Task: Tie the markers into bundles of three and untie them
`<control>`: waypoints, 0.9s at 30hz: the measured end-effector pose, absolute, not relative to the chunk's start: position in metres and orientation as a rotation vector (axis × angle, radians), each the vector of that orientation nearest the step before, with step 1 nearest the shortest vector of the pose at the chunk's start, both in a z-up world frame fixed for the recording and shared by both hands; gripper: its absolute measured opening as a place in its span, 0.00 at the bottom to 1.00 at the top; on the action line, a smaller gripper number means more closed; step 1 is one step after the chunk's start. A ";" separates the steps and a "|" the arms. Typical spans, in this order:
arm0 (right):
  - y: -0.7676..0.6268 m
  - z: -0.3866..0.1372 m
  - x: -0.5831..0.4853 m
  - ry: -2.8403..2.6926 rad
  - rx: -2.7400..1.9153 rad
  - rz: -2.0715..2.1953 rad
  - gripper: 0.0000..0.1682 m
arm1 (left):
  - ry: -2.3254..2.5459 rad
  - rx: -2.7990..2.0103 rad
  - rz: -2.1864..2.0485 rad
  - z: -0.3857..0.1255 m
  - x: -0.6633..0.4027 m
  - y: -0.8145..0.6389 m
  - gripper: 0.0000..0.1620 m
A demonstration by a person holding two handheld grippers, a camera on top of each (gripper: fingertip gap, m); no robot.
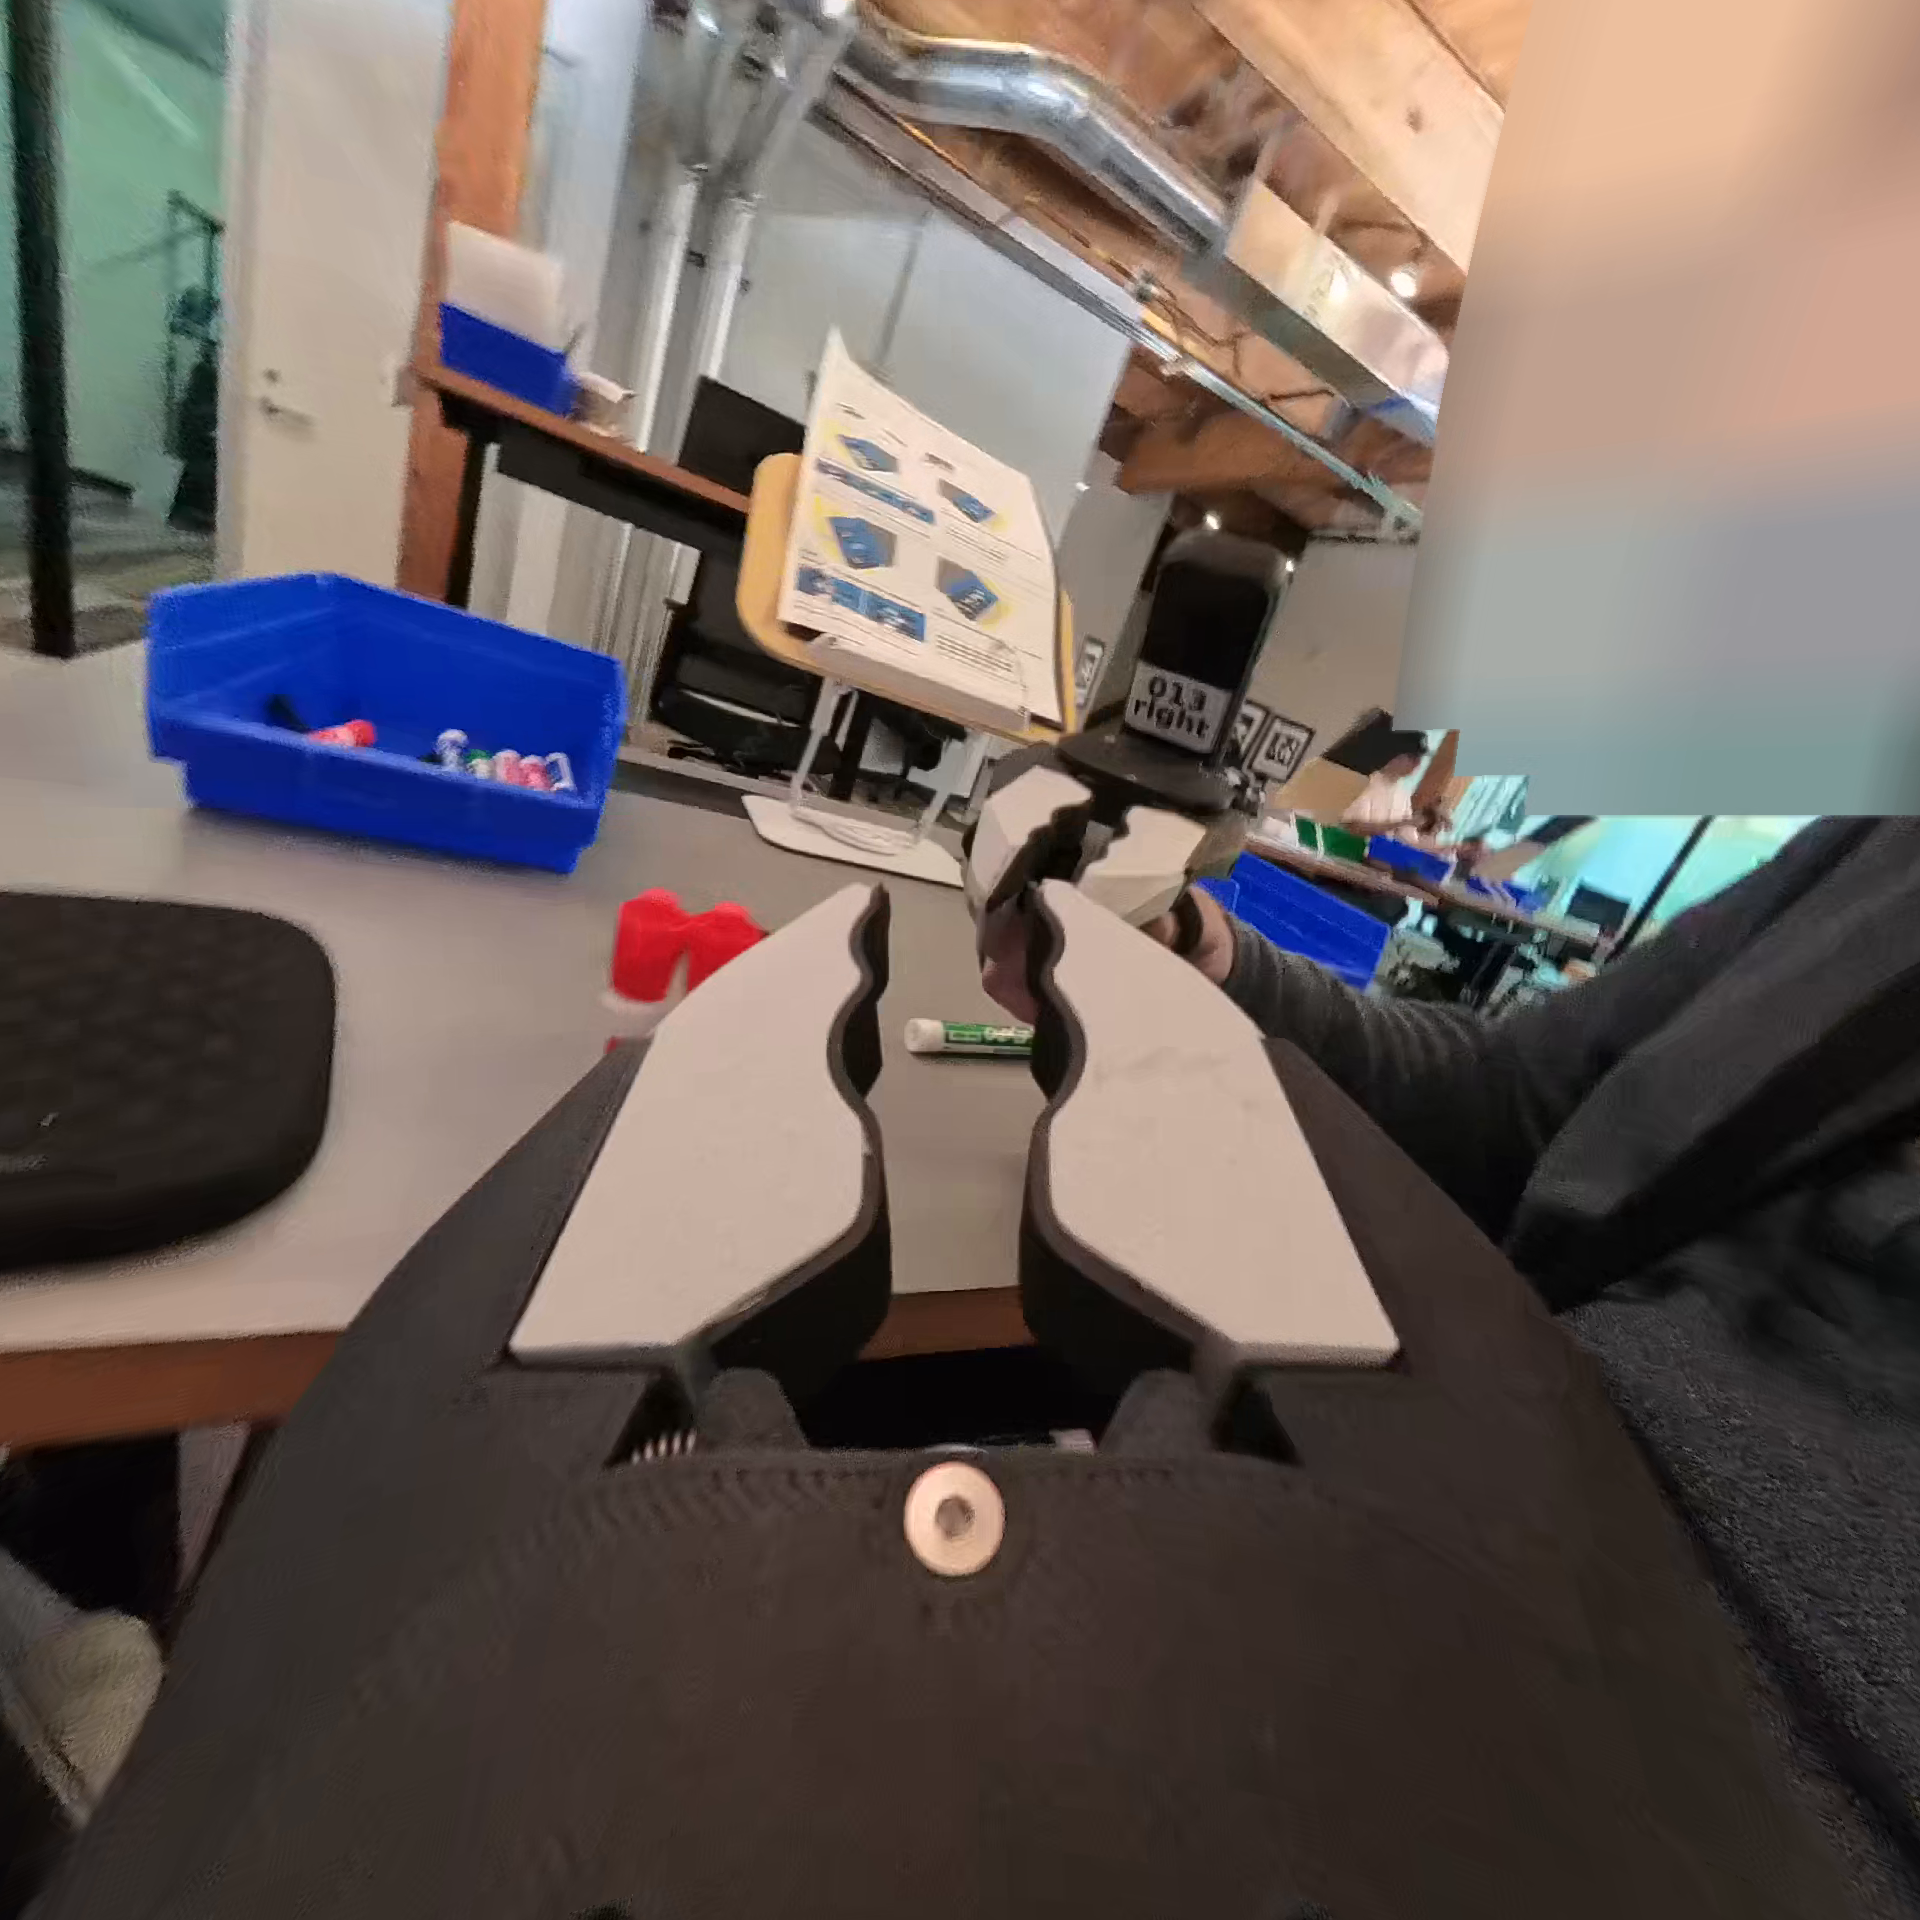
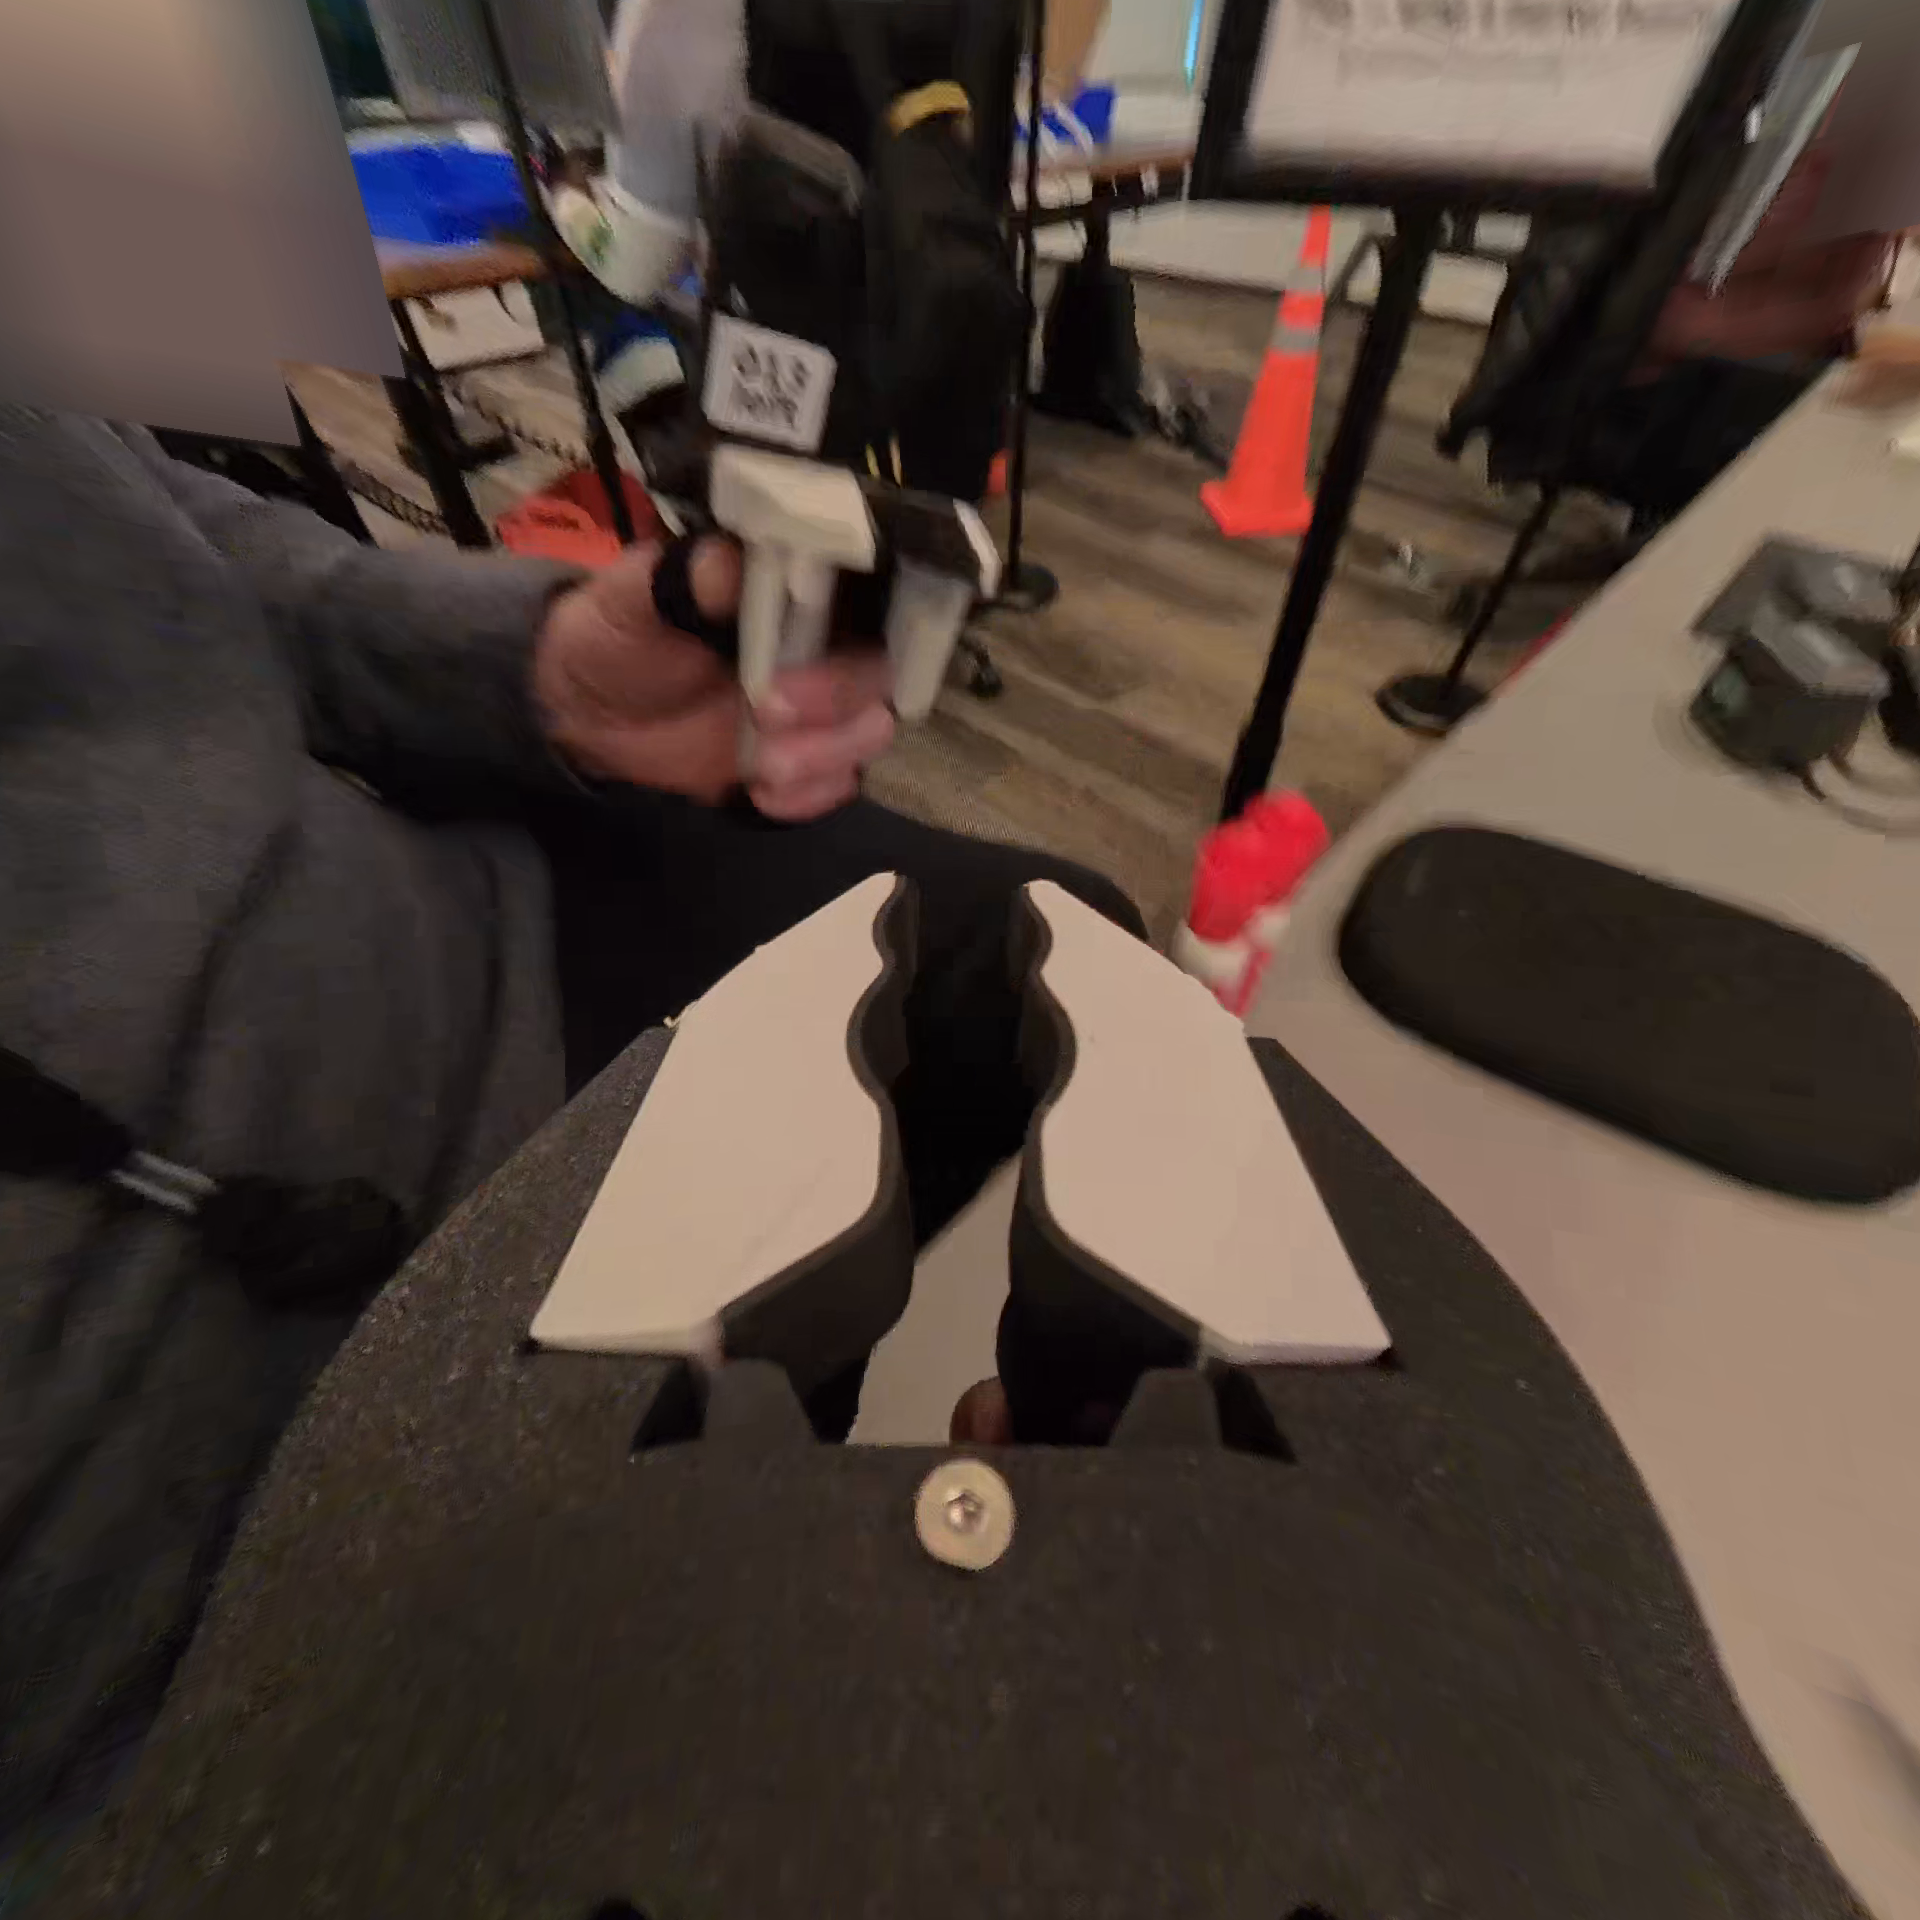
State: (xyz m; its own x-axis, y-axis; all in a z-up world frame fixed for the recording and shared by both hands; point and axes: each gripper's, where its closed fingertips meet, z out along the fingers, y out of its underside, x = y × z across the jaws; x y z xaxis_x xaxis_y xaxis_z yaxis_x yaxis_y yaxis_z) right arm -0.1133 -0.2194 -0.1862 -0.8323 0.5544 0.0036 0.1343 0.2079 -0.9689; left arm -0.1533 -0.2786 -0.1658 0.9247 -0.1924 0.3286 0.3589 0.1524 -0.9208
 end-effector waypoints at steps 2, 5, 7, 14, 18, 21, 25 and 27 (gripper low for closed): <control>-0.242 -0.172 -0.106 -2.105 -0.606 1.706 0.10 | -0.056 -1.379 -0.393 -0.160 -0.130 -0.272 0.08; -0.260 -0.163 -0.101 -2.086 -0.620 1.815 0.10 | 0.029 -1.350 -0.409 -0.154 -0.108 -0.260 0.05; -0.260 -0.162 -0.100 -2.075 -0.625 1.839 0.07 | 0.064 -1.362 -0.453 -0.154 -0.095 -0.254 0.03; -0.262 -0.157 -0.090 -2.106 -0.572 1.905 0.00 | 0.120 -1.361 -0.427 -0.154 -0.084 -0.252 0.00; -0.258 -0.158 -0.090 -2.107 -0.595 1.889 0.00 | 0.125 -1.338 -0.496 -0.152 -0.077 -0.253 0.09; -0.256 -0.159 -0.084 -2.133 -0.566 1.906 0.00 | 0.117 -1.352 -0.516 -0.153 -0.071 -0.250 0.13; -0.264 -0.159 -0.075 -2.149 -0.541 1.922 0.00 | 0.118 -1.333 -0.644 -0.154 -0.070 -0.256 0.00; -0.262 -0.157 -0.076 -2.147 -0.542 1.910 0.00 | 0.115 -1.334 -0.646 -0.152 -0.070 -0.254 0.00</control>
State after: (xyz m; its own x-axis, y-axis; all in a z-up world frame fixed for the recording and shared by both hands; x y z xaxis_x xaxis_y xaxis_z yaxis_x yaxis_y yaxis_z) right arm -0.0758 -0.2618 -0.1570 -0.9086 0.4098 -0.0806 0.1279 0.0892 -0.9878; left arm -0.0696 -0.2542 -0.1523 0.8214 -0.4967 0.2803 0.3699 0.0898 -0.9247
